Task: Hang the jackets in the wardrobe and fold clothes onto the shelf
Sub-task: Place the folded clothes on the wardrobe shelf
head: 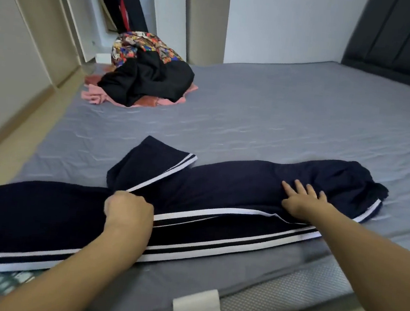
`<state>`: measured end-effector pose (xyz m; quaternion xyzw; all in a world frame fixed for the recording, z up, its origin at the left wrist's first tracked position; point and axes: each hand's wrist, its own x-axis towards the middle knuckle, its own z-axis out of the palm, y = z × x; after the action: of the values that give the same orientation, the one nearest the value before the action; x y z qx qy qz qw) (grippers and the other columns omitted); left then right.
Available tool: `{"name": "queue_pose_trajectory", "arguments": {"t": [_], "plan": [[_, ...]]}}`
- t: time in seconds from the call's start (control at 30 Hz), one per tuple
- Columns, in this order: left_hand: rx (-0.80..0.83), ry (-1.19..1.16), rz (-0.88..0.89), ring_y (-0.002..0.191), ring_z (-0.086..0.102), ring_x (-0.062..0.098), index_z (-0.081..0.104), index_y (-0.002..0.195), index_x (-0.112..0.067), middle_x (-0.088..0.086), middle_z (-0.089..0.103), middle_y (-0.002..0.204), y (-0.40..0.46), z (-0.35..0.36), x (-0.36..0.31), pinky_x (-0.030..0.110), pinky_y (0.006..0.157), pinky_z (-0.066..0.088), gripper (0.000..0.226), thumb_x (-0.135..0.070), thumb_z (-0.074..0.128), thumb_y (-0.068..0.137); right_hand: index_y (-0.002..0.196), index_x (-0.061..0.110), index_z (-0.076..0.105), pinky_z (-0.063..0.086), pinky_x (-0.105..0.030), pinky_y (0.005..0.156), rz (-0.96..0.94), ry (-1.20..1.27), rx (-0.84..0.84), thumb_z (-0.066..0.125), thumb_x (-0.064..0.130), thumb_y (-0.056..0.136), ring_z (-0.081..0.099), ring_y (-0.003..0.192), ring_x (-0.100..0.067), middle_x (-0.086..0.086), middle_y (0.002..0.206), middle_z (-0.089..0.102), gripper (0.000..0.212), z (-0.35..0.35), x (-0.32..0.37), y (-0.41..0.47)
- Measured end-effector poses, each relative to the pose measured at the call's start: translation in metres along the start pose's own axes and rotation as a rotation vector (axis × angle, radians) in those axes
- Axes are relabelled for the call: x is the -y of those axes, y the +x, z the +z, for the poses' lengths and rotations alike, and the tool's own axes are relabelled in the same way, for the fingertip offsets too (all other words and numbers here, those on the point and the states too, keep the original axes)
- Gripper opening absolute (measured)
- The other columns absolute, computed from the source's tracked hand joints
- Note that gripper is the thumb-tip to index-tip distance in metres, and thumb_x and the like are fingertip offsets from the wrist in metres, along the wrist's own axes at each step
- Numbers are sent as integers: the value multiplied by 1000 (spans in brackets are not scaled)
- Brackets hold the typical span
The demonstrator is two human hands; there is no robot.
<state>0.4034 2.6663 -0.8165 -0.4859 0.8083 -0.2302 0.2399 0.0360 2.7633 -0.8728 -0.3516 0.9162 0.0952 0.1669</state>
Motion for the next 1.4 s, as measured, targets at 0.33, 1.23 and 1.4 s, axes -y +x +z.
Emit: {"name": "queue_pose_trajectory", "arguments": {"t": [0.33,1.23,1.4], "plan": [[451,-811,43,62,69,21,51,112,-14,7,65,93,-23,29,74,27,58,53,42,-33,42,75,131,7,49,30,-46,107,-478,249,-287,38,37,95,39,130,-34,-15,147,36,48,-6,228,-98],[-445,-2412,-868,43,51,15,56,76,-16,-3,56,54,-12,130,177,21,38,35,11,-13,59,65,152,34,-14,-14,-56,115,-790,253,-30,46,17,82,-21,146,-14,6,158,-27,93,48,329,-165],[-120,-2485,-1145,39,57,19,58,88,-14,5,61,66,-59,163,165,21,40,43,13,-24,50,87,149,38,-21,-18,-63,109,-787,68,56,43,17,76,-31,143,-22,6,155,-34,99,52,332,-171]]}}
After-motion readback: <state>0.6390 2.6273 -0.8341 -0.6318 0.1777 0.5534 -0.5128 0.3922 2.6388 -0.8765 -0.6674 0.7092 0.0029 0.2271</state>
